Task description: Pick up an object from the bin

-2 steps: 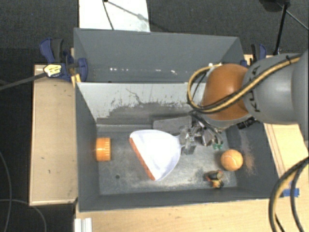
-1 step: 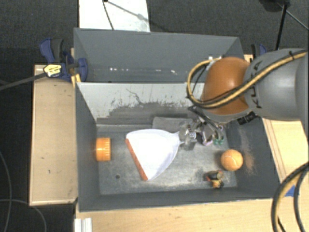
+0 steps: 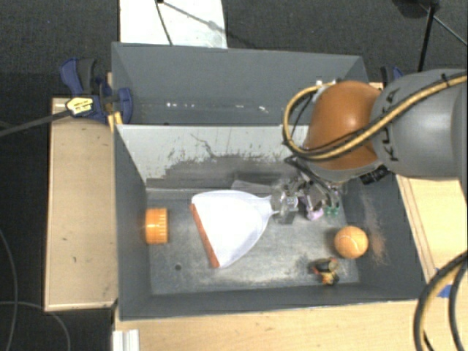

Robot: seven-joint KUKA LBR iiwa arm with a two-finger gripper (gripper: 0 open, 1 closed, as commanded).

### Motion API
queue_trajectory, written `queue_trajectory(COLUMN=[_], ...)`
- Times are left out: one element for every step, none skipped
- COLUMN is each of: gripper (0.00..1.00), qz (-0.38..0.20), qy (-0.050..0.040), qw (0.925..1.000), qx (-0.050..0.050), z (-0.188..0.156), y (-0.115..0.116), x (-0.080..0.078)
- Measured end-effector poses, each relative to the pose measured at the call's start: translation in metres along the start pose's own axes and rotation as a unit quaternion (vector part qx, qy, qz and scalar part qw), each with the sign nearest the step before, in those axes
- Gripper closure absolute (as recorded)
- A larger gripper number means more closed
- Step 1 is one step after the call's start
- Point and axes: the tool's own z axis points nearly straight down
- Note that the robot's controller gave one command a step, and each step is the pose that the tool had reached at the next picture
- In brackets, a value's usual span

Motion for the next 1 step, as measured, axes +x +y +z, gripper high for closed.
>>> queue_trajectory(gripper=[1.00], qz=[-0.016], qy=[0.0016], qw=[0.9999], qx=[0.000], z=[-0.0055], y=[0.0047], x=[-0.0048])
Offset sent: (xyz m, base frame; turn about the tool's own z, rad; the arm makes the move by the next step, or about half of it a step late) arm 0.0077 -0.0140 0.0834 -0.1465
